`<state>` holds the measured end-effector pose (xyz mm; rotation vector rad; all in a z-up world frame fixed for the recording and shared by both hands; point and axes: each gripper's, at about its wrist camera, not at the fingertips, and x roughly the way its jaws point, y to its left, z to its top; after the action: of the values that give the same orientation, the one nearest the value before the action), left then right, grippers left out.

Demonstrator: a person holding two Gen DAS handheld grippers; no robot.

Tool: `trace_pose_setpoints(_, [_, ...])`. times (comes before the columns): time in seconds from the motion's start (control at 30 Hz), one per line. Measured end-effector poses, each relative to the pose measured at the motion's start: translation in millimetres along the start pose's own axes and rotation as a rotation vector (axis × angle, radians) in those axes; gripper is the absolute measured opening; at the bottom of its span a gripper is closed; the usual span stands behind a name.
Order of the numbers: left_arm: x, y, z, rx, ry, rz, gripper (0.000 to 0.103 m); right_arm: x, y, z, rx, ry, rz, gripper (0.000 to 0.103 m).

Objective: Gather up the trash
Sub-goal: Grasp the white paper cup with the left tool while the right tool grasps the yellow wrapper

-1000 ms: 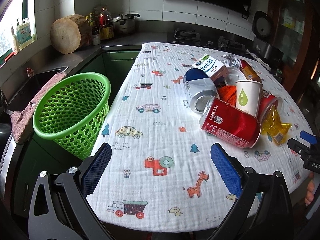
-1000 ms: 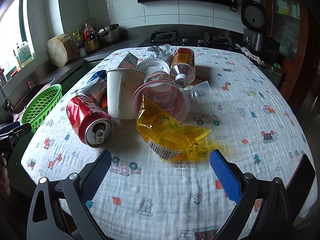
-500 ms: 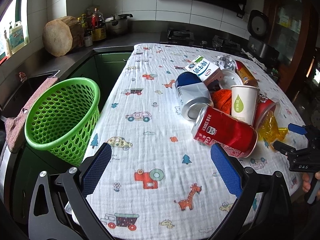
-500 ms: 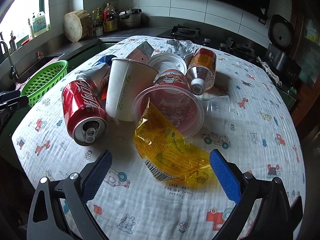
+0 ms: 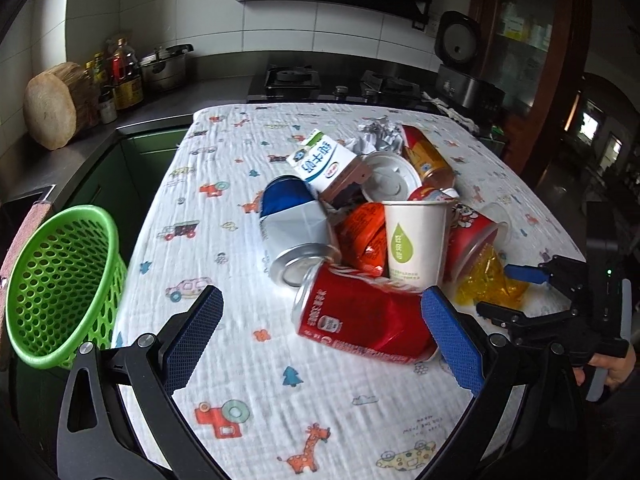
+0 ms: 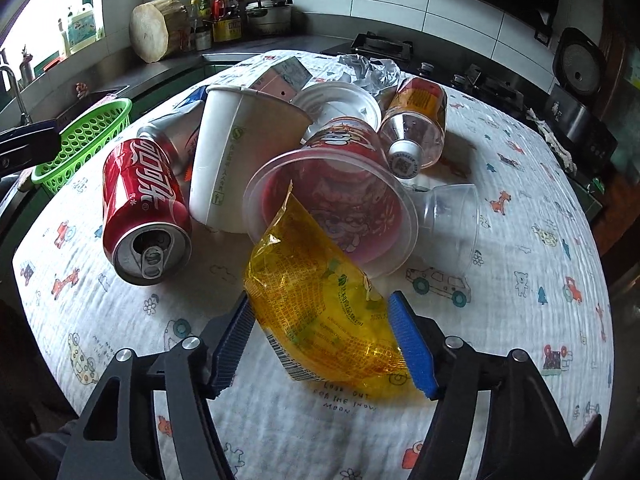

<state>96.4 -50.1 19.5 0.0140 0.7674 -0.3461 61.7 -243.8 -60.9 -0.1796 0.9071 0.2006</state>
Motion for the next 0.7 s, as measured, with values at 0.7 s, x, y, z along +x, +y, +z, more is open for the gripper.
trace_pose_setpoints(0.7, [89.4,-49.8,36.4,0.087,0.122,-0.235,0.081,-27.4,-2.9,-9.7,0.064,-0.02,0.07,0.047])
